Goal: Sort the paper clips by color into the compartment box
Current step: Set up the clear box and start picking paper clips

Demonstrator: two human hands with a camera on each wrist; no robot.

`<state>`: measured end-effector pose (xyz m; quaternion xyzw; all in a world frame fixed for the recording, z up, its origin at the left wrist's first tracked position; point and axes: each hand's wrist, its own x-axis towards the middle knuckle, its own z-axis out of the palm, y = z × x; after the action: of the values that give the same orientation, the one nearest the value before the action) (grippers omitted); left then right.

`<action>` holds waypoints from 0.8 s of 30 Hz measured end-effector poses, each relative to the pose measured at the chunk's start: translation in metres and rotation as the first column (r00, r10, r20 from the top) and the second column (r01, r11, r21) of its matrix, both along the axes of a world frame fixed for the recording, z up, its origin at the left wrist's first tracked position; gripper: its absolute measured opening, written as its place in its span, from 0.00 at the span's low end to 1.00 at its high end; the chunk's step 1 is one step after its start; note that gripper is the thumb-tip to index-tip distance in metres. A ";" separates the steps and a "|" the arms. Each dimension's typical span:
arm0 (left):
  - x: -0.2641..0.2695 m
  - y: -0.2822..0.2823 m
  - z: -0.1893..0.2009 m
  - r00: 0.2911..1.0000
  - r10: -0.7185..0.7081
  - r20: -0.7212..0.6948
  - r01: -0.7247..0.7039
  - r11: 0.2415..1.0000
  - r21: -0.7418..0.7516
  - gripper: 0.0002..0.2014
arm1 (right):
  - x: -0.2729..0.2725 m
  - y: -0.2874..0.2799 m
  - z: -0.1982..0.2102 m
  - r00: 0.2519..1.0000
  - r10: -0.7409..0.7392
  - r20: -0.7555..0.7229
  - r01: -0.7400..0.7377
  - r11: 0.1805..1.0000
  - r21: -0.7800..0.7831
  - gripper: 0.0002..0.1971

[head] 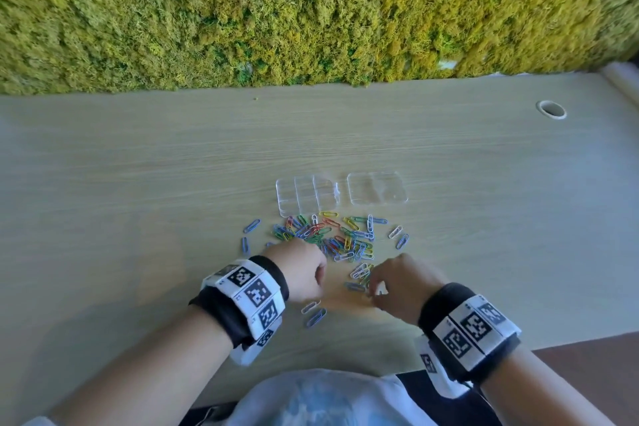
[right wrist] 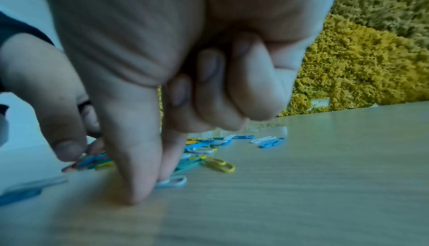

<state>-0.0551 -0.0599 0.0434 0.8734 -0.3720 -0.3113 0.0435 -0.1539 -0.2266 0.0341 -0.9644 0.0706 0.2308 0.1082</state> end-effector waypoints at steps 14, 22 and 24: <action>-0.018 0.007 -0.007 0.998 -0.034 0.057 0.028 0.993 0.112 0.09 | -0.005 0.009 0.003 1.000 -0.001 0.012 0.002 0.999 -0.035 0.12; 0.024 0.027 -0.009 0.610 0.384 -0.693 -0.700 0.672 -0.244 0.09 | -0.002 0.006 -0.003 0.996 -0.085 0.020 0.079 0.979 0.190 0.09; 0.039 0.028 -0.007 0.503 0.392 -0.770 -0.803 0.541 -0.250 0.10 | 0.002 0.000 -0.002 0.974 -0.225 -0.030 0.216 0.875 0.433 0.11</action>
<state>-0.0156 -0.0320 0.0365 0.7275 -0.0606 -0.4157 0.5425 -0.1521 -0.2263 0.0320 -0.9041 0.1257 0.2166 0.3462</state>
